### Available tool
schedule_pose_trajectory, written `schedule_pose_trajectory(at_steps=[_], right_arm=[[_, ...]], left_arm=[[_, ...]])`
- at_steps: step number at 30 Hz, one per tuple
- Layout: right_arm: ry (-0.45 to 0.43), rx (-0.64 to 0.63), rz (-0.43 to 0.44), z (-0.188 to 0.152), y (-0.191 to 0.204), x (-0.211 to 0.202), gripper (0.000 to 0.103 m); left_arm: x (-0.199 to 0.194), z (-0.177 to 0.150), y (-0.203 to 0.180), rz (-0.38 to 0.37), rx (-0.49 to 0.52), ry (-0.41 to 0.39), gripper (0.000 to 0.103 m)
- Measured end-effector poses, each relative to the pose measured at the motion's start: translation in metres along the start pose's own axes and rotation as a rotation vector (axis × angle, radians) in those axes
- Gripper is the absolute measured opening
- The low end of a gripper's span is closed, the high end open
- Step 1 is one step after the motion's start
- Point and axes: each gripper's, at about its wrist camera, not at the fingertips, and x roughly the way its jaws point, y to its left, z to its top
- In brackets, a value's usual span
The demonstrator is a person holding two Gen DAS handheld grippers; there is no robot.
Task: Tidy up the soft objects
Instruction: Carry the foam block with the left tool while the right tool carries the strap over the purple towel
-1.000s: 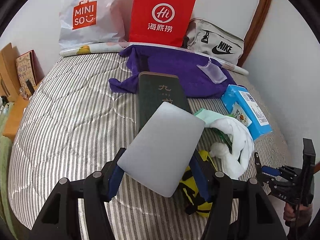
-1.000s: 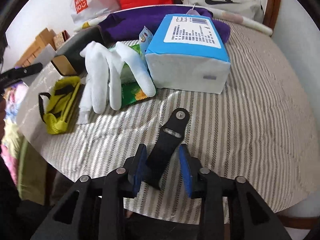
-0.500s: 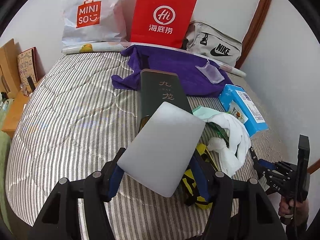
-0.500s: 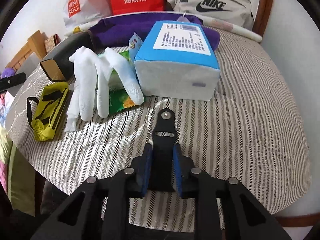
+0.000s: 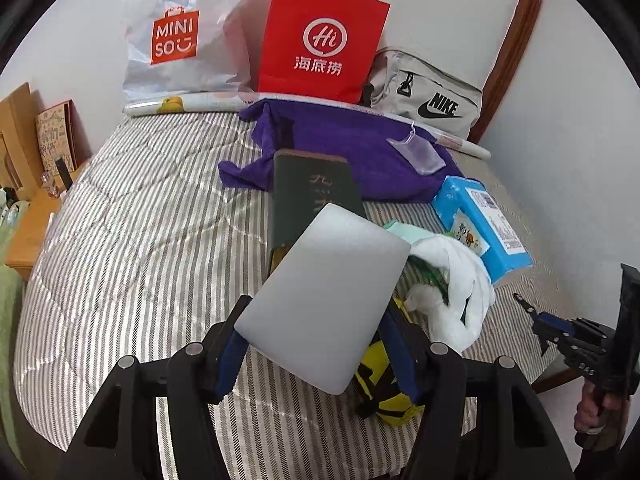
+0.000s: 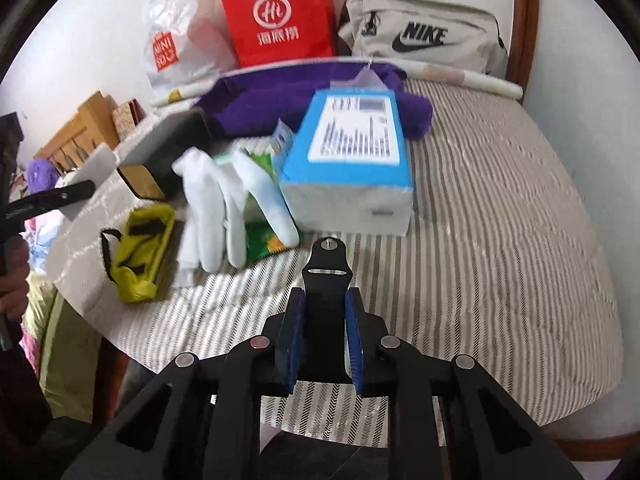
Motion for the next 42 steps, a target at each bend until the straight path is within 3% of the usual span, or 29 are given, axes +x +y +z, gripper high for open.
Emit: schedule_pose_trajectory(at_steps=[6,14,26,42], right_arm=[[-0.072,-0.014,0.065,0.022,-0.002,-0.028,0.02],[-0.143,-0.052,0.075,0.072,-0.014,-0.036,0.02],[-0.176,-0.075,0.111,0.16,-0.024,0.004,0.02],[-0.133,-0.127,0.129,0.248,-0.031,0.085,0.02]], left_arm=[[-0.005,0.016,-0.003,0.006,-0.001,-0.01,0.06],[0.005,0.046,0.001,0.037,-0.026,0.0,0.06],[0.037,0.105,0.009,0.049,-0.049,0.013,0.06],[0.106,0.17,0.017,0.044,-0.046,0.074,0.06]])
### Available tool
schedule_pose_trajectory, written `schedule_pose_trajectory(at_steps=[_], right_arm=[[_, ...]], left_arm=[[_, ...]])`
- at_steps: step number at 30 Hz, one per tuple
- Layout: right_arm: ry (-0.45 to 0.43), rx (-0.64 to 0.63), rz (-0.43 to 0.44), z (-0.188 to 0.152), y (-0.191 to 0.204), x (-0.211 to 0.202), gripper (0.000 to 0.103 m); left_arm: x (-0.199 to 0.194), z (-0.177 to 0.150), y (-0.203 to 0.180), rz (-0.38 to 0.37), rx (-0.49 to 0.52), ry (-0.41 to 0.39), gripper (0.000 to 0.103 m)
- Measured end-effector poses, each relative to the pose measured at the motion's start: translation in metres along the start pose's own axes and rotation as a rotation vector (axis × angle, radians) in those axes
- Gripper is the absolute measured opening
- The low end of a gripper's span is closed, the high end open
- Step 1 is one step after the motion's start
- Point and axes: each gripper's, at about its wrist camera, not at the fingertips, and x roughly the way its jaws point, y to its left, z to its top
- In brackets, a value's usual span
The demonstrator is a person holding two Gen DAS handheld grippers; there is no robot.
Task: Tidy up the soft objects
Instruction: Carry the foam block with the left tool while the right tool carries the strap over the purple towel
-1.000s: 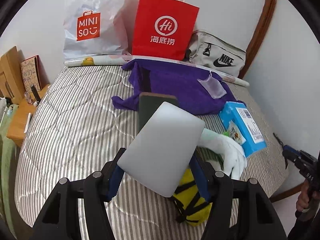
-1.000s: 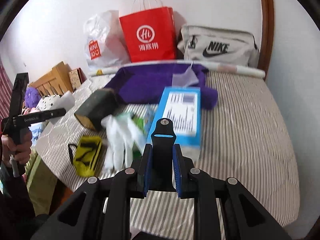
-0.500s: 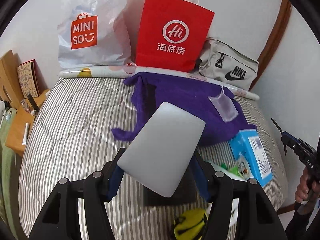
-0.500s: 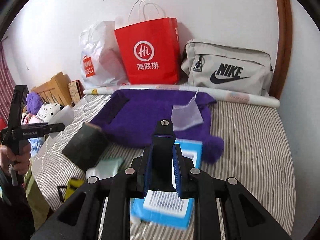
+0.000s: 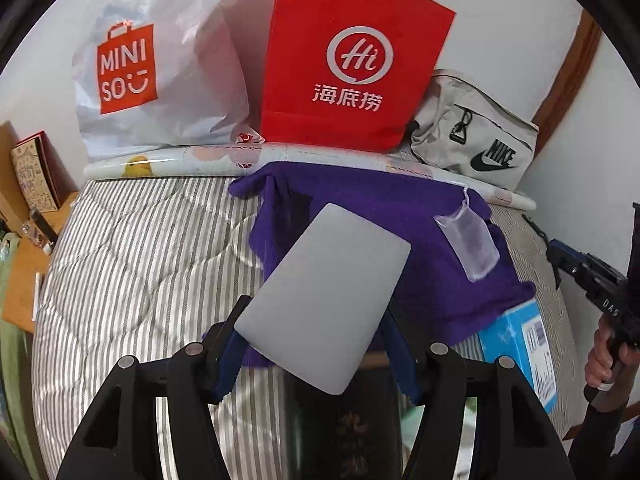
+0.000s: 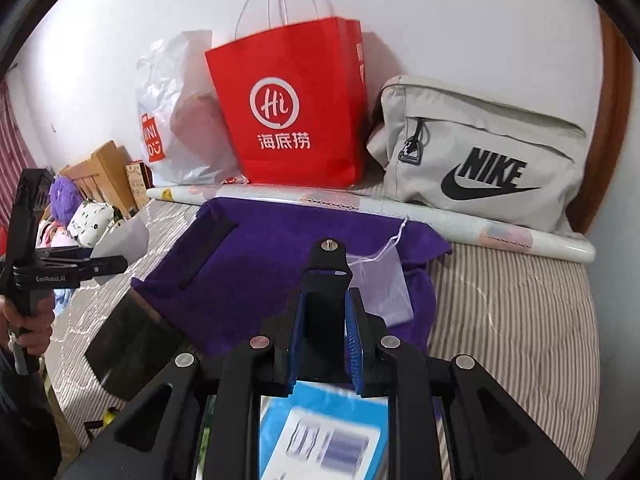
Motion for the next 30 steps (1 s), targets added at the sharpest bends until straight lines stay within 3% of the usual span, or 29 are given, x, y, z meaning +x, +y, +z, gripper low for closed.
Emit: schedule_pose_trajectory(at_steps=[10,21,30], right_arm=[[0.137,0.028,0.023,-0.002,-0.025,0.063,0.02],[0.264,0.013,0.016,-0.017,-0.038,0.09,0.021],[0.3,-0.003,0.029,-0.02,-0.042,0.1,0.021]], left_arm=[[0.039,0.03,0.0,-0.015,-0.004,0.043,0.06],[0.091,0.04,-0.016,-0.012,0.038,0.14,0.061],[0.122,0.053,-0.026,-0.002,0.068,0.186,0.062]])
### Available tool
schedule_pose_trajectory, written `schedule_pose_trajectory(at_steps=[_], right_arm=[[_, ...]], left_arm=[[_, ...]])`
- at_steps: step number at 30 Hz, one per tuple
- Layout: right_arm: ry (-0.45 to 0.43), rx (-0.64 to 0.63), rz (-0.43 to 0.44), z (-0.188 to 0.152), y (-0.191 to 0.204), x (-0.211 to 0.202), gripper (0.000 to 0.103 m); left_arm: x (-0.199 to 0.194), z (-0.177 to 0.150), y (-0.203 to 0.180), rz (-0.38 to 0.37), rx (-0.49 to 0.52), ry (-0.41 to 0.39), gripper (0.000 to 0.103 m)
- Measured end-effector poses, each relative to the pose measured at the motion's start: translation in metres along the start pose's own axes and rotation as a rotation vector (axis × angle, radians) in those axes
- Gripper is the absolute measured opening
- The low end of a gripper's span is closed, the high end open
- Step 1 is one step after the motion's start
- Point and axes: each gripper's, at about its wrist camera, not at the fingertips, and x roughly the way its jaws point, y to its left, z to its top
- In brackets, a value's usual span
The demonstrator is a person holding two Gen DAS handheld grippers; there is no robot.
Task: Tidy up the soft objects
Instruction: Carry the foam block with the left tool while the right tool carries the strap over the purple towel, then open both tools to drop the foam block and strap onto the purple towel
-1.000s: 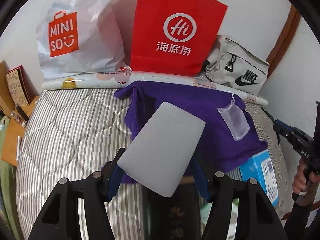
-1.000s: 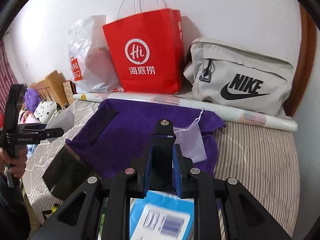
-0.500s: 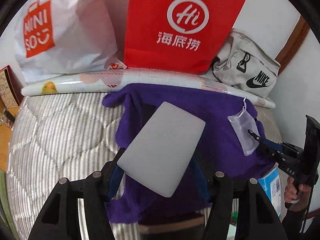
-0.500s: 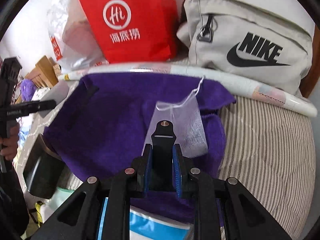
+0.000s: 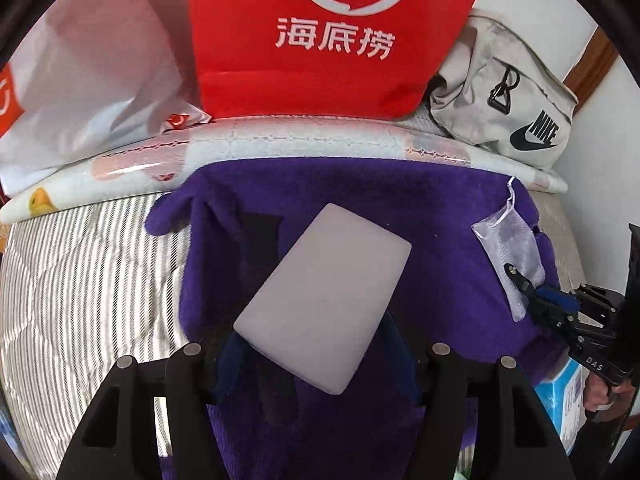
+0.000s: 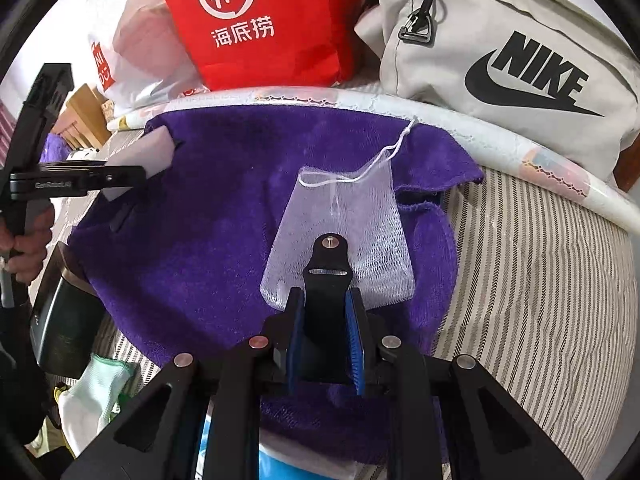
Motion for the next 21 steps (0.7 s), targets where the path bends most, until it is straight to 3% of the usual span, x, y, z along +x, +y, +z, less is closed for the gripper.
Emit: schedule_pose_trajectory(at_steps=[5,9,16,21], right_arm=[[-0.01,-0.009,0.01,0.0,0.001,-0.002,0.025],[-0.027,-0.026,0.004,0.0,0.003,-0.006,0.05],[-0.047,-0.01,0.009,0.003,0.001,-0.015,0.053],[-0.055,-0.007,-0.004,0.003,0.006,-0.02,0.055]], left_arm=[[0.011,0.006,-0.003,0.011,0.003,0.02,0.063],[0.017,0.008,-0.004,0.011,0.006,0.042,0.064],[0.019,0.006,-0.008,0.013,0.021,0.074,0.078],[0.008,0.001,-0.008,0.04,0.023,0.055,0.079]])
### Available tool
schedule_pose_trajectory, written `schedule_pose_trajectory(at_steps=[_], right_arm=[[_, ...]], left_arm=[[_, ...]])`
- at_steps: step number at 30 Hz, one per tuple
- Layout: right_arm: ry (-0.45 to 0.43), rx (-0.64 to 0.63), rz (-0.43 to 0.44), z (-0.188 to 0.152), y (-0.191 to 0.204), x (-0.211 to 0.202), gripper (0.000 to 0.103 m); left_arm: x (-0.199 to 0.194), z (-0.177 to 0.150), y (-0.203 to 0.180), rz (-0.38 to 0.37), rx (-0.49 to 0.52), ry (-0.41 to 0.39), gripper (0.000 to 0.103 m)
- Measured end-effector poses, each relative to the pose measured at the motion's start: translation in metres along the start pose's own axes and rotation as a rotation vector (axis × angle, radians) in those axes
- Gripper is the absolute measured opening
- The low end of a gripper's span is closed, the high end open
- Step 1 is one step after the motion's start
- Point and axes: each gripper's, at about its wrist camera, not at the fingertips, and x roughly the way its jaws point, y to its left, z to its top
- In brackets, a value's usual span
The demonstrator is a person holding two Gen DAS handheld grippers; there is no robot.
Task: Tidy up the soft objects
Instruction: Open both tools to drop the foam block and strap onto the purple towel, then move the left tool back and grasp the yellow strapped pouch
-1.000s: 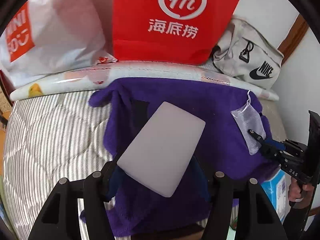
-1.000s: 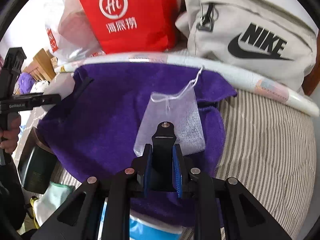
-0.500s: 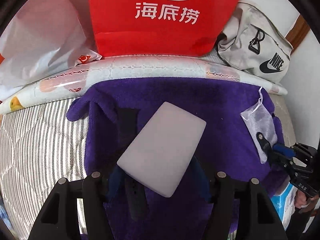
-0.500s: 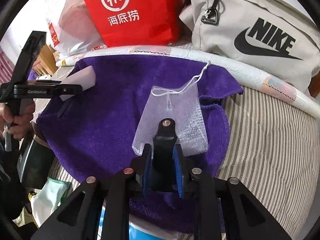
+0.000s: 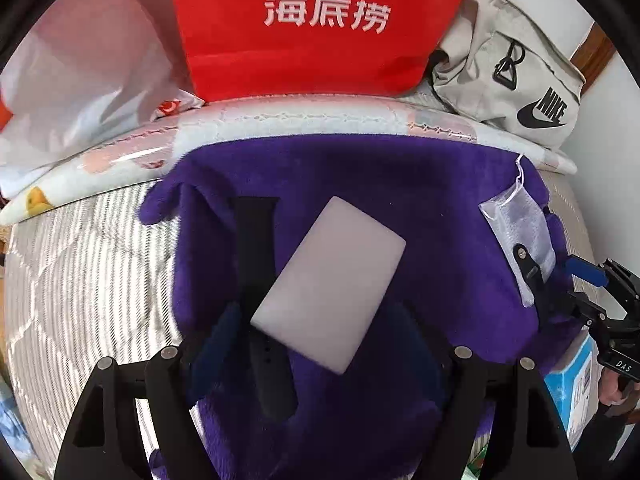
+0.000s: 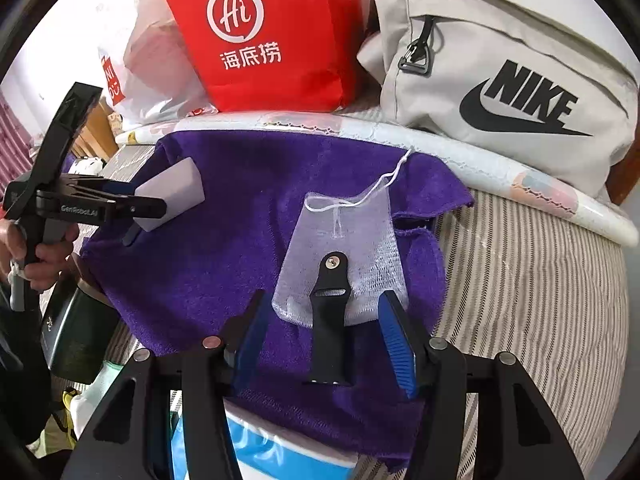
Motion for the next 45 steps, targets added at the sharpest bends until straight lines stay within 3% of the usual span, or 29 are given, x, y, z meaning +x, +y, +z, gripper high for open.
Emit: schedule_pose_trajectory(at_steps=[10,16,22,28,38,41,45], right_arm=[[-0.102,0.022,-0.044,-0.012,0.015,-0.051,0.055],[-0.175,0.015,-0.046,-0.04,0.046,-0.102,0.055],[-0.196,-0.037,-0.005,-0.079,0.094,-0.134,0.056],[-0.168,-0.06,0.032,-0.129,0.131,-0.138,0.056],[-0.139,-0.038,0.023,-0.19,0.147,-0.141,0.056],[-0.139,0.001,0.034,-0.203,0.141,-0.143,0.056],[-0.134,0.044,0.025,-0.219,0.13,-0.145,0.056]], left_arm=[[-0.064,-0.032,0.02,0.015,-0.067,-0.149,0.078],[-0.113,-0.078,0.024,-0.002,-0.101,-0.243,0.077],[-0.146,-0.133,0.011,-0.017,-0.079,-0.237,0.077],[-0.157,-0.193,-0.004,-0.029,-0.048,-0.222,0.077],[-0.118,-0.271,-0.019,-0.085,-0.082,-0.112,0.078],[-0.104,-0.28,-0.022,-0.149,-0.12,-0.086,0.078],[-0.092,-0.28,-0.038,-0.112,-0.113,-0.068,0.079]])
